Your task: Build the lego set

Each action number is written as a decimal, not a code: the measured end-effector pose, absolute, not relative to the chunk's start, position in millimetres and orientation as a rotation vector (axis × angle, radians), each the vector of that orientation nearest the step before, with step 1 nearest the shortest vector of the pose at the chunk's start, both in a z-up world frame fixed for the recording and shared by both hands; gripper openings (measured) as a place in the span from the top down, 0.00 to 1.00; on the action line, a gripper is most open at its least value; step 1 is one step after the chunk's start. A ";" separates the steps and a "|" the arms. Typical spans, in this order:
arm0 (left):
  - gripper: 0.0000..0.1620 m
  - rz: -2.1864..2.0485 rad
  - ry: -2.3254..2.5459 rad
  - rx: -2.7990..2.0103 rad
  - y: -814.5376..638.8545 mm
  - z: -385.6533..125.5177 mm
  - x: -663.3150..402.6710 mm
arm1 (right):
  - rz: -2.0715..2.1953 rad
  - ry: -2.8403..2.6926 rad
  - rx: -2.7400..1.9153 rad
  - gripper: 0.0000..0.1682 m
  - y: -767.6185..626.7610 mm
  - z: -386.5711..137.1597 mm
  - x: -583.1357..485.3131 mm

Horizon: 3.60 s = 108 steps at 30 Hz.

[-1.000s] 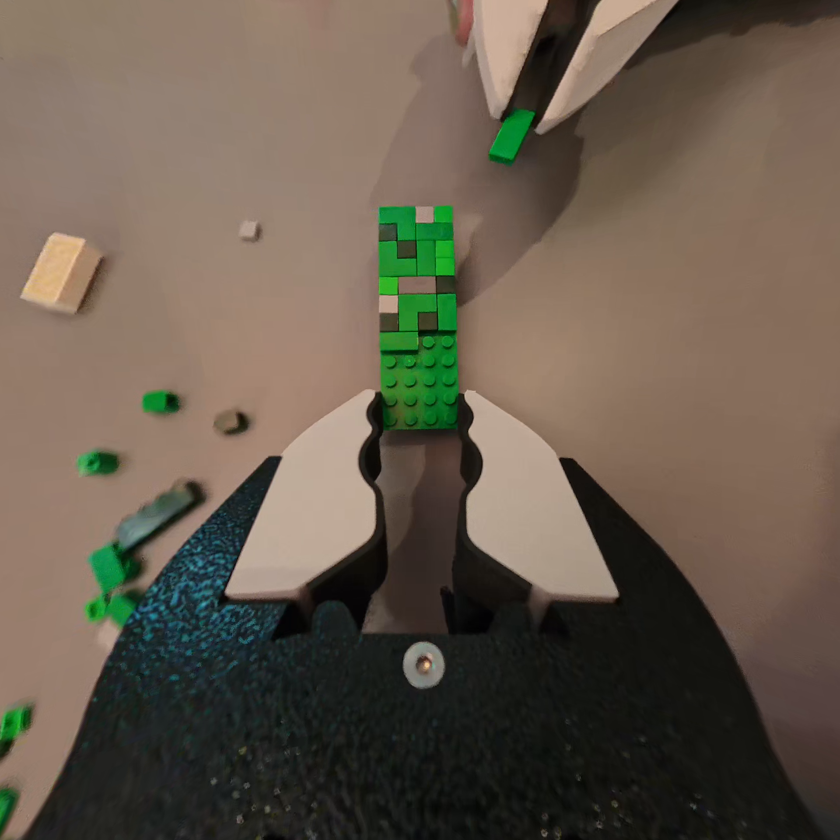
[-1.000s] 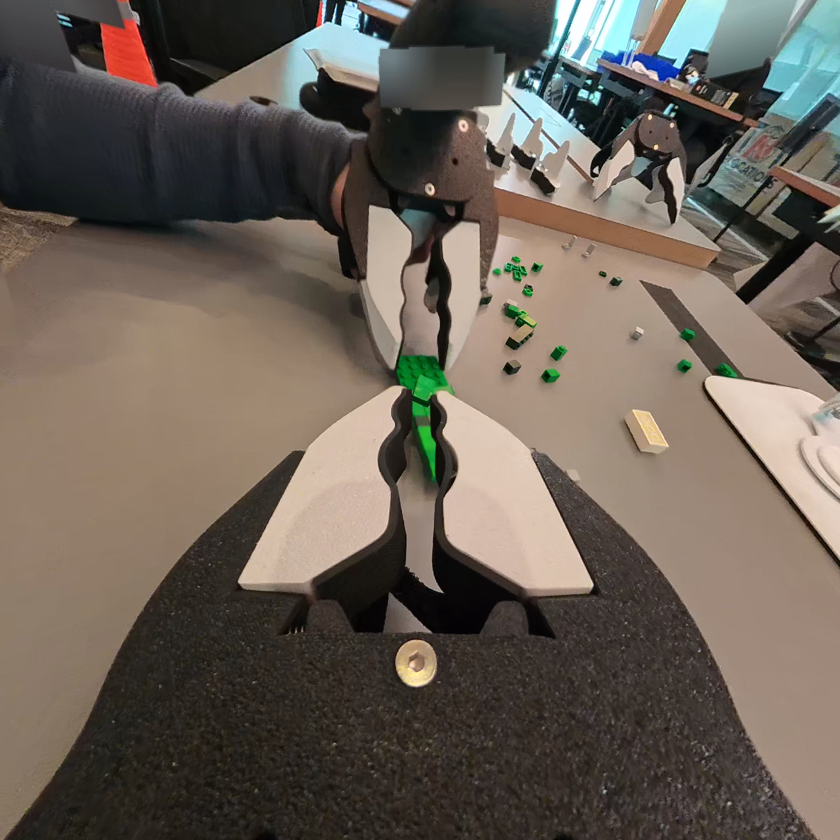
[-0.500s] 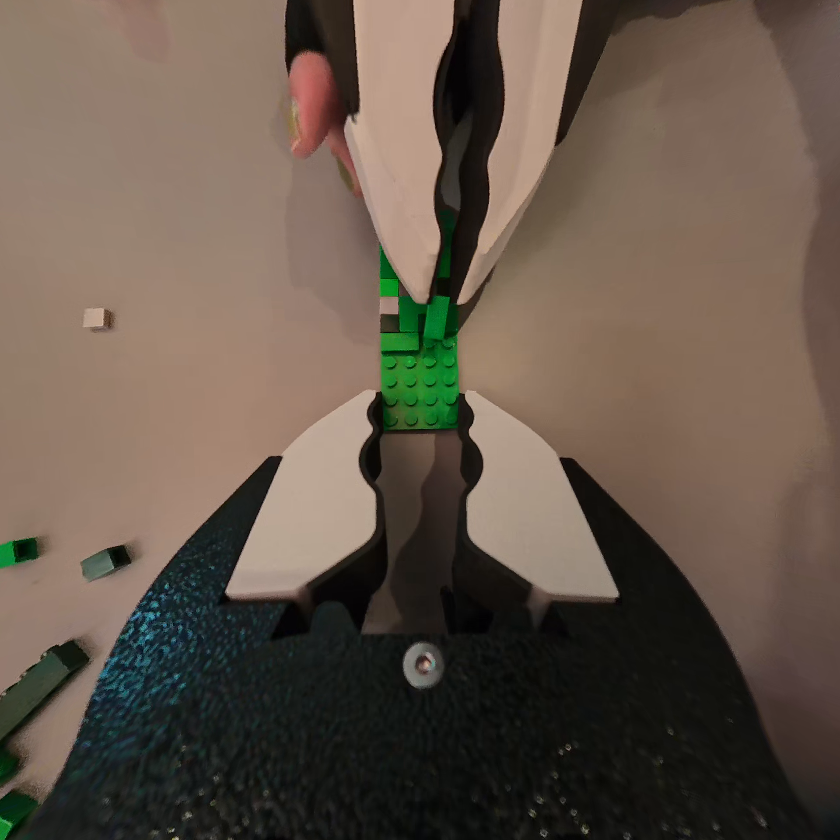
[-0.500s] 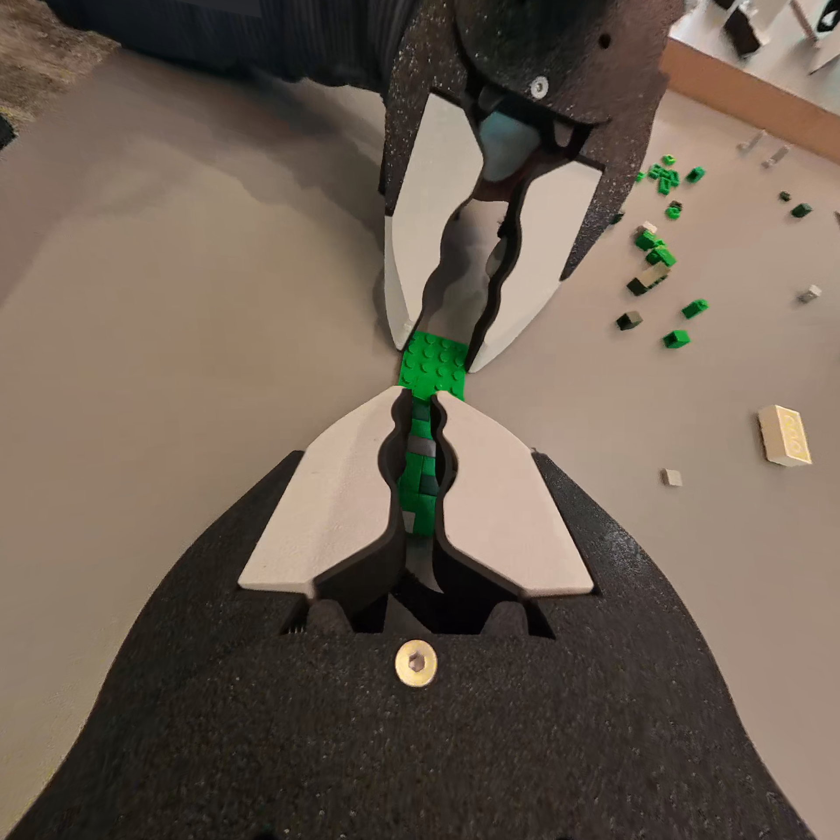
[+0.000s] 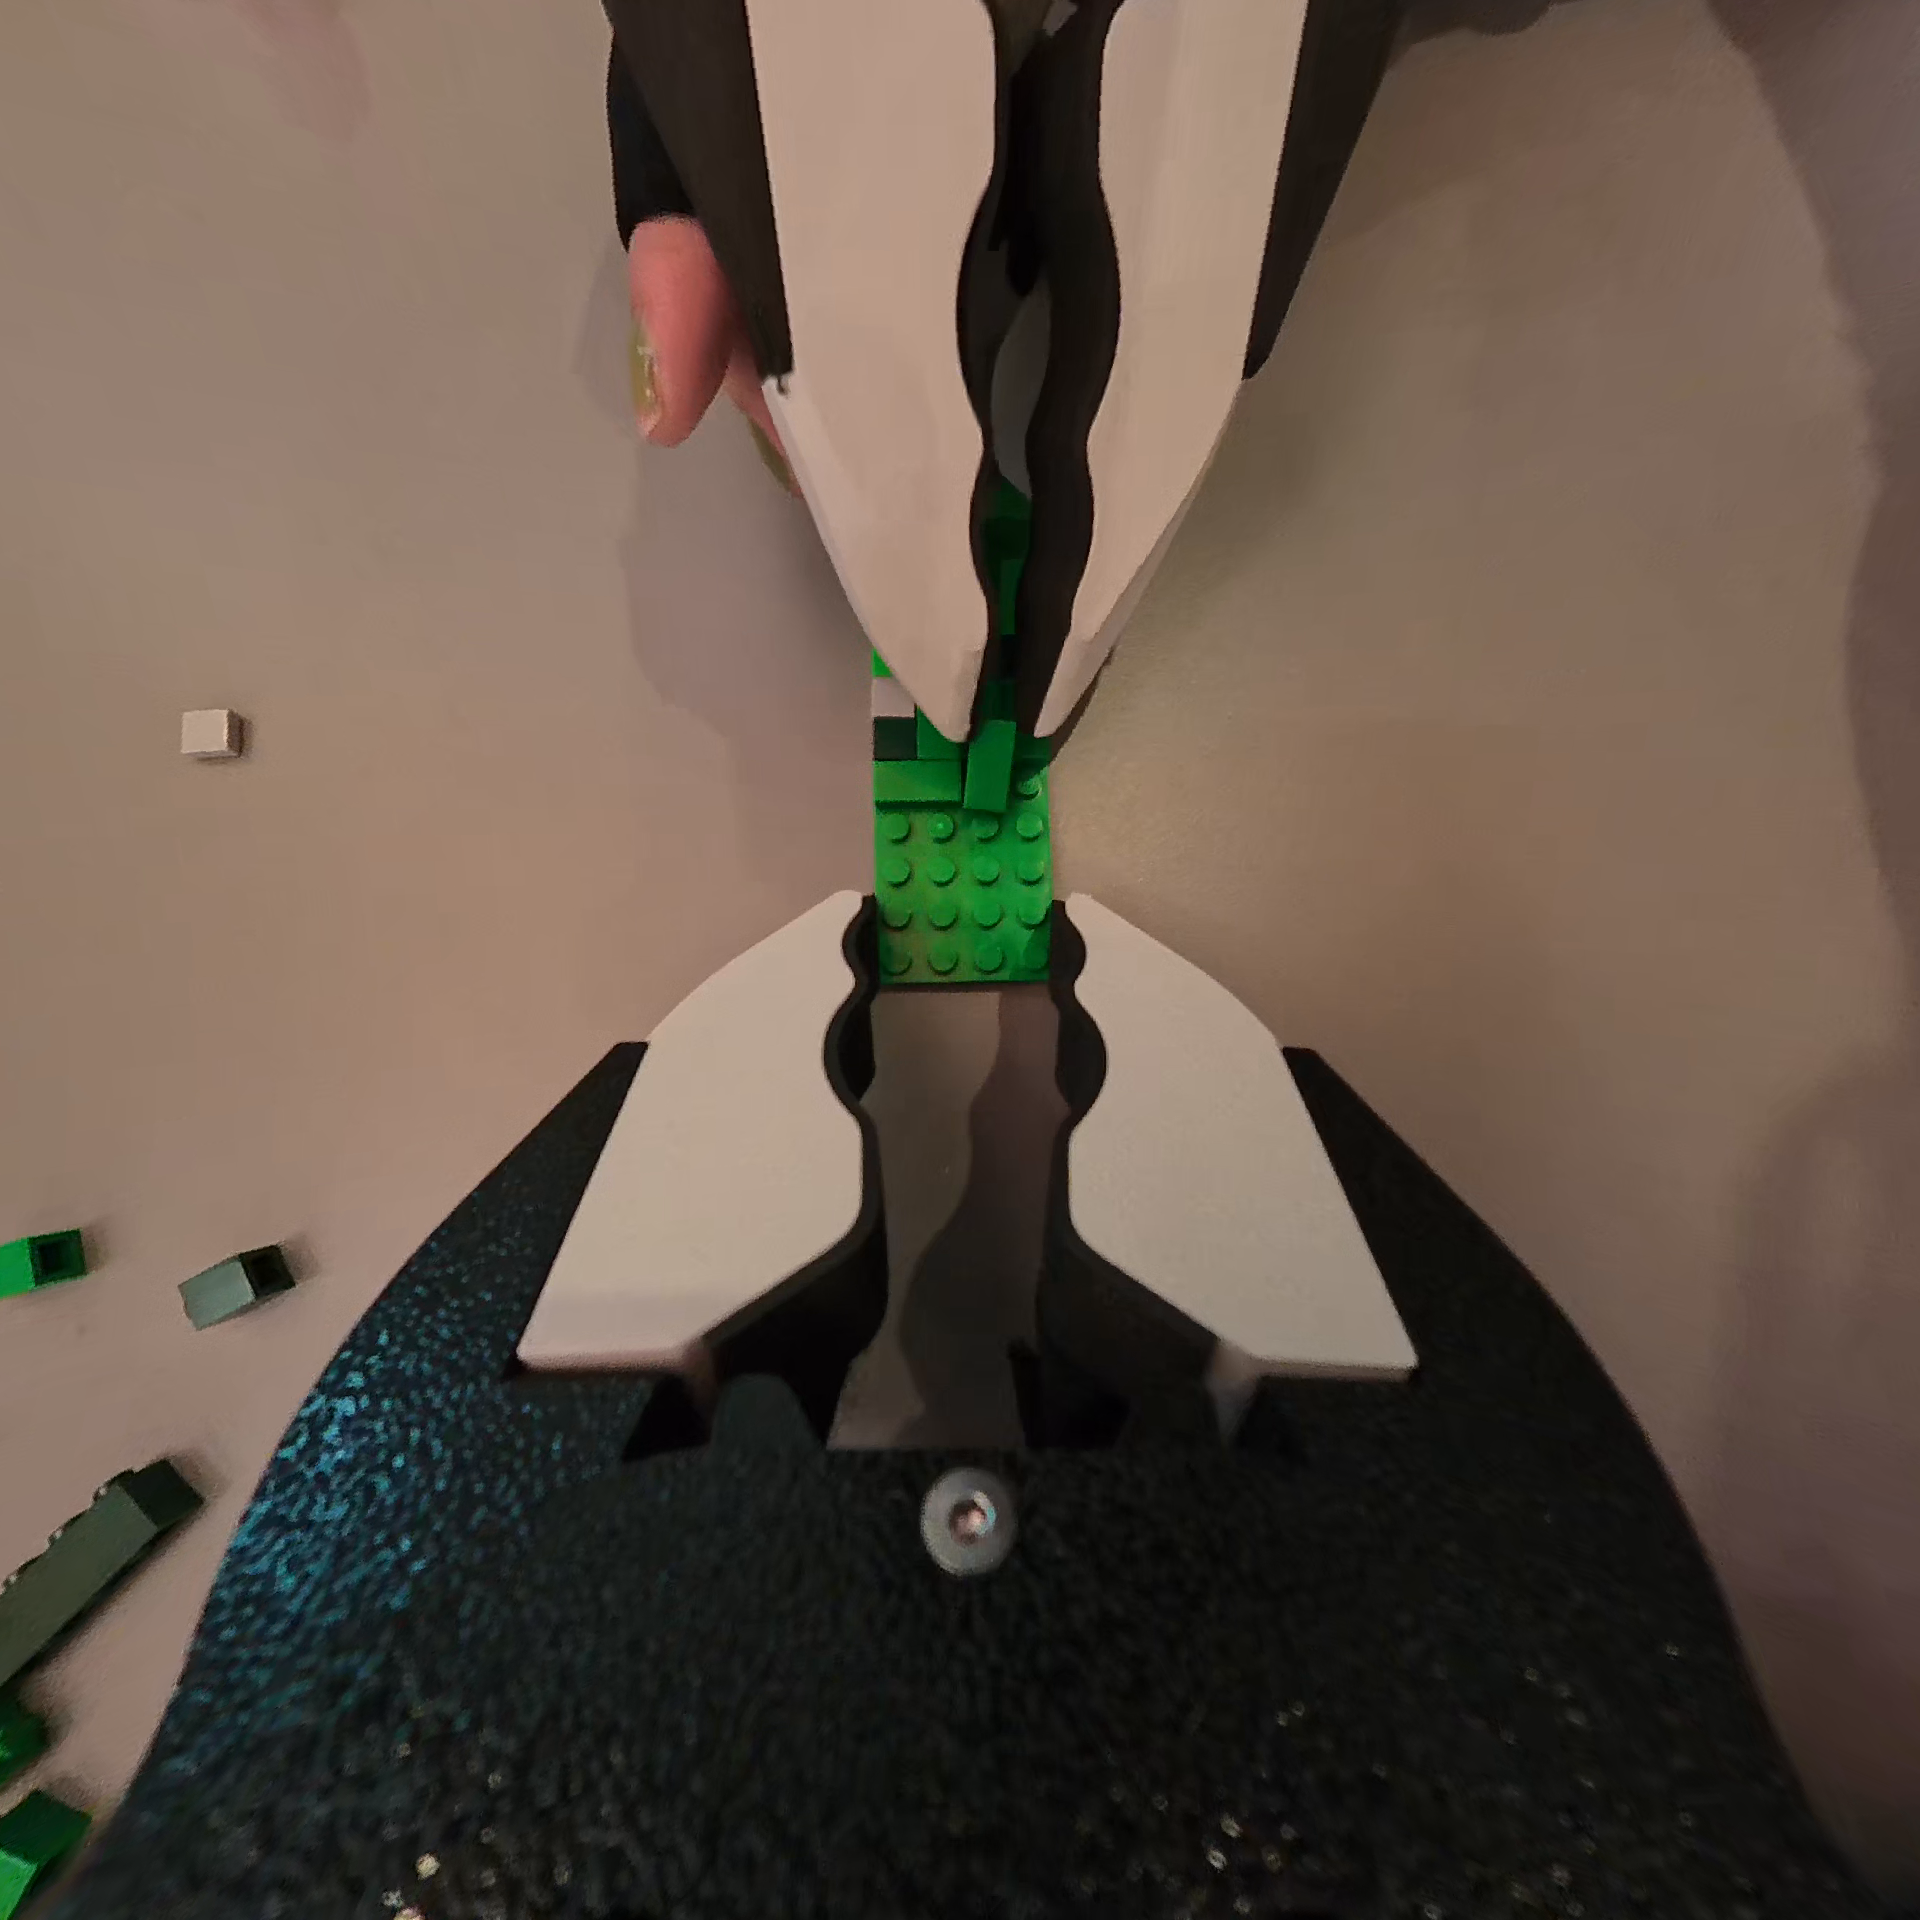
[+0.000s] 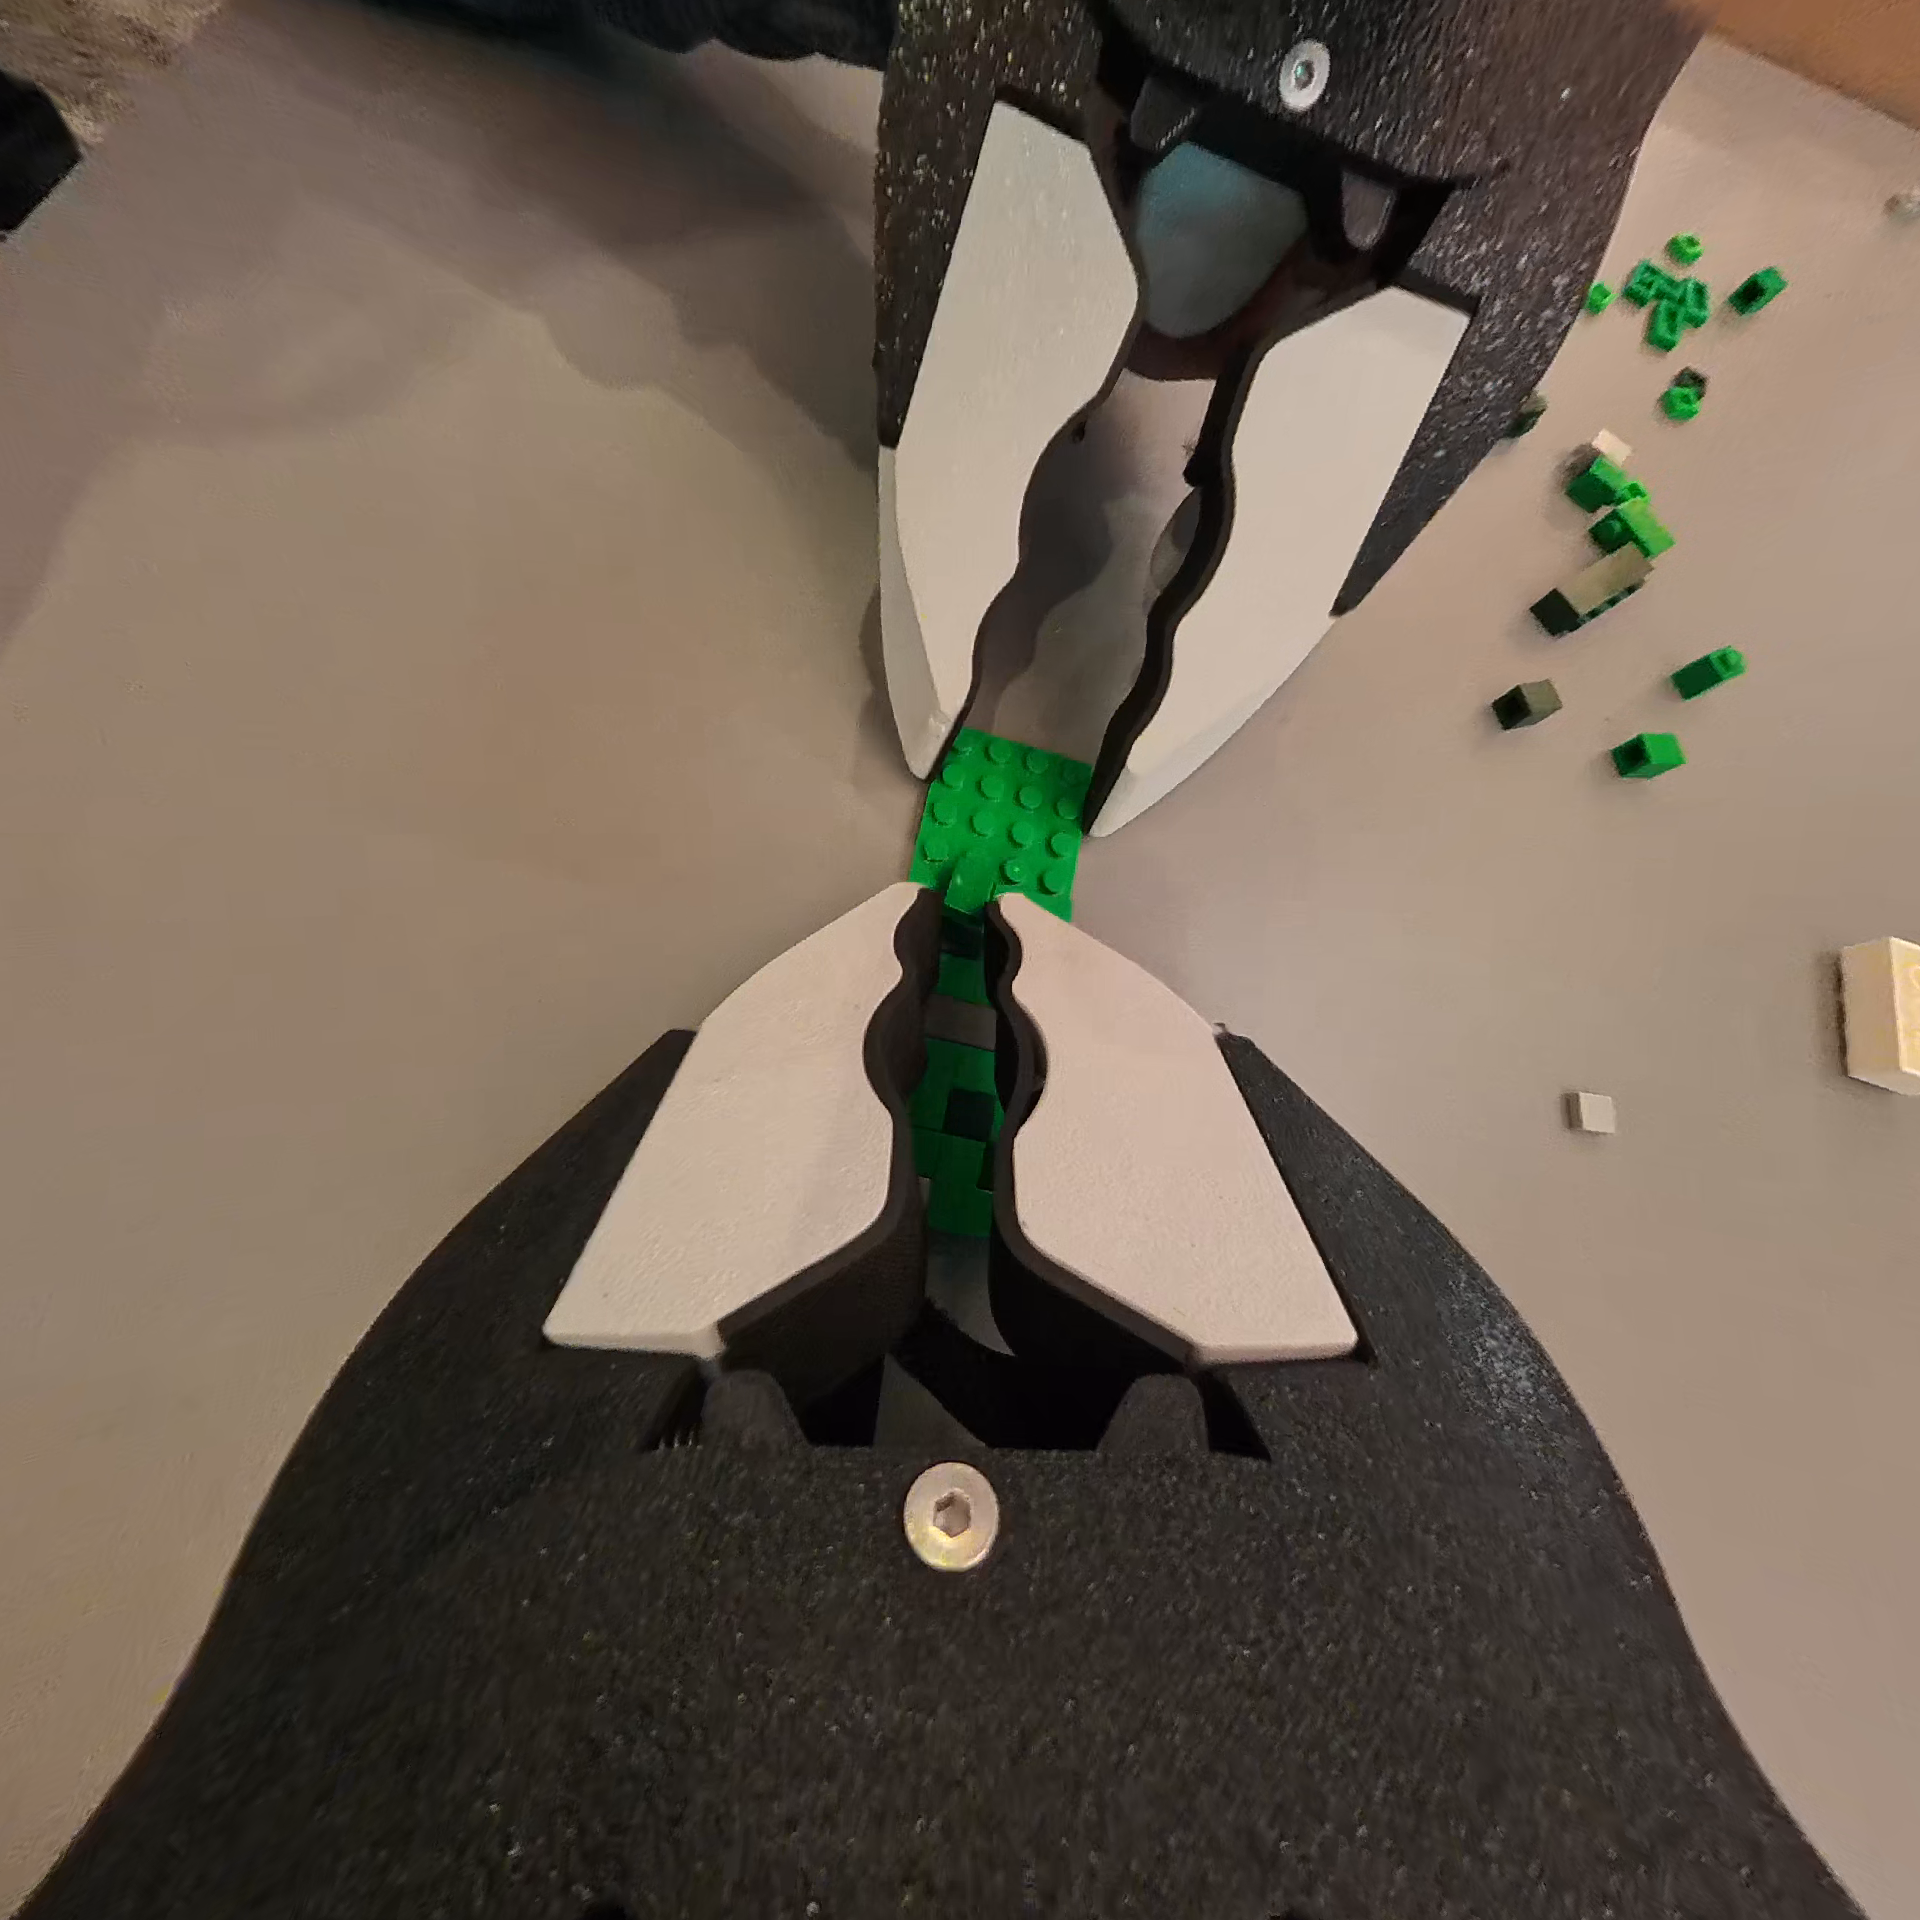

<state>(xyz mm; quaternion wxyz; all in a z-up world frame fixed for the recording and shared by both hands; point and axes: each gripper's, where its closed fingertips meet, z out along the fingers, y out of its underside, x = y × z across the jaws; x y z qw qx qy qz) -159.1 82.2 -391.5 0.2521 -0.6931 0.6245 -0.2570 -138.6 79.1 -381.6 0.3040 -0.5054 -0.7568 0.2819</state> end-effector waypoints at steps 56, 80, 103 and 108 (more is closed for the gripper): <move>0.83 -1.874 0.670 -2.239 83.2 -349.8 -162.8 | 0.642 -1.999 -1.433 0.78 88.2 -371.4 -132.2; 0.97 -2.116 0.454 -2.245 87.7 -353.6 -162.4 | 0.630 -1.955 -1.503 0.78 96.0 -380.2 -137.9; 0.97 -1.925 0.122 -2.044 124.8 -342.1 -216.7 | 0.690 -1.768 -1.755 0.88 79.3 -386.6 -123.5; 0.97 -1.882 0.128 -2.060 124.1 -343.8 -223.3 | 0.604 -1.773 -1.804 0.94 69.8 -392.9 -132.1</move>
